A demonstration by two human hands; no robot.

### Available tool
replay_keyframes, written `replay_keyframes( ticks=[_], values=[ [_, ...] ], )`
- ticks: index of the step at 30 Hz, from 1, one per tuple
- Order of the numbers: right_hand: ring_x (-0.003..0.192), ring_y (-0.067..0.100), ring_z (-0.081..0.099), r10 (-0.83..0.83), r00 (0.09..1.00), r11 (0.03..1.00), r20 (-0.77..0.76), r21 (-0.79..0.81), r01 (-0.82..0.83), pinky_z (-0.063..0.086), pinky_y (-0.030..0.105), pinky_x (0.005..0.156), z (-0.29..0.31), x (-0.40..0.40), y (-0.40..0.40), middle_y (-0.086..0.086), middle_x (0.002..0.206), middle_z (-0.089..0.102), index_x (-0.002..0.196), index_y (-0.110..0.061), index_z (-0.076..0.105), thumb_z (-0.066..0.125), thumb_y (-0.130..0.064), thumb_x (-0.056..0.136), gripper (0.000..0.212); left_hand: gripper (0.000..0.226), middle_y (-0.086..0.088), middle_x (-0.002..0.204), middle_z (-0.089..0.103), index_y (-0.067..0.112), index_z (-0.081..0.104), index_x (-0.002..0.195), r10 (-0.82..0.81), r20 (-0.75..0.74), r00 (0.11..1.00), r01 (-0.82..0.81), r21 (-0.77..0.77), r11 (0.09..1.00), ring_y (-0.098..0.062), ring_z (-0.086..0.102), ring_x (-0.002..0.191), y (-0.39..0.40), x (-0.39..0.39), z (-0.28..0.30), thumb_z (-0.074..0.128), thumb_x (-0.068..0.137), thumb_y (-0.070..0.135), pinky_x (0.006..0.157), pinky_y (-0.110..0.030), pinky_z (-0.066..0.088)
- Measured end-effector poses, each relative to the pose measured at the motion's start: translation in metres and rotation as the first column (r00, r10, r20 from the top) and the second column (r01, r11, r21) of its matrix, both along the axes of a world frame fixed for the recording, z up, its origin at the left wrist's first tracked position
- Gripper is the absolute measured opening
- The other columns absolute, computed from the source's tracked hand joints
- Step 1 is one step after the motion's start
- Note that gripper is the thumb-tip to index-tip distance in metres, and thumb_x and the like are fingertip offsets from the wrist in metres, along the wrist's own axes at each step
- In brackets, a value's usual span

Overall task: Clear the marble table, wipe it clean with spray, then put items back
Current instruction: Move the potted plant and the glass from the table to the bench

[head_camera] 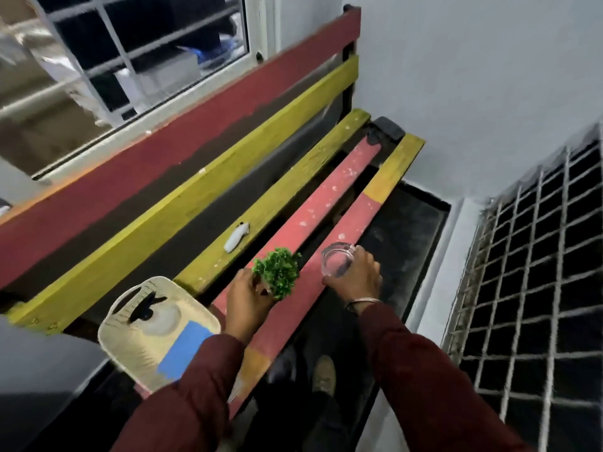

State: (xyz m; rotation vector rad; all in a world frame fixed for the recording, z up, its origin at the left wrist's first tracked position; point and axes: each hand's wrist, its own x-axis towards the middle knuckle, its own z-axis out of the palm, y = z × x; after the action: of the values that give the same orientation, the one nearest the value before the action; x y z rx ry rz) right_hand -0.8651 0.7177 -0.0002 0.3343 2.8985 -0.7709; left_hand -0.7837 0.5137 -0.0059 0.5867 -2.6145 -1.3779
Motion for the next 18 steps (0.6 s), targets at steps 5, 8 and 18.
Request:
replay_keyframes(
  ticks=[5,8,18],
  values=[
    [0.118,0.032,0.043,0.087,0.994,0.996,0.060,-0.010,-0.086,0.041,0.048,0.097,-0.073,-0.095,0.039,0.006,0.129,0.047,0.131,-0.017,0.040,0.083,-0.048,0.045,0.101,0.027,-0.004,0.085,0.071,0.012,0.075,0.089,-0.016,0.098,0.995,0.008,0.078,0.997,-0.023,0.068,0.080,0.045,-0.083,-0.080,0.091,0.069,0.022,0.068,-0.033,0.050],
    [0.114,0.032,0.045,0.124,0.990,0.992,0.065,0.006,-0.125,0.044,0.046,0.093,-0.118,-0.135,0.053,0.005,0.125,0.049,0.128,-0.018,0.043,0.082,-0.048,0.043,0.098,0.040,-0.002,0.095,0.075,0.017,0.077,0.099,-0.004,0.177,0.984,-0.020,0.132,0.991,-0.019,0.073,0.087,0.060,-0.125,-0.146,0.089,0.065,0.034,0.078,-0.039,0.059],
    [0.118,0.033,0.042,0.254,0.954,0.960,0.158,0.079,-0.269,0.040,0.045,0.094,-0.246,-0.219,0.077,0.007,0.131,0.045,0.138,-0.013,0.035,0.085,-0.043,0.049,0.106,0.041,0.003,0.102,0.077,0.016,0.075,0.107,-0.008,0.220,0.975,-0.035,0.187,0.982,-0.013,0.072,0.097,0.109,-0.190,-0.260,0.087,0.069,0.028,0.086,-0.030,0.056]
  ],
)
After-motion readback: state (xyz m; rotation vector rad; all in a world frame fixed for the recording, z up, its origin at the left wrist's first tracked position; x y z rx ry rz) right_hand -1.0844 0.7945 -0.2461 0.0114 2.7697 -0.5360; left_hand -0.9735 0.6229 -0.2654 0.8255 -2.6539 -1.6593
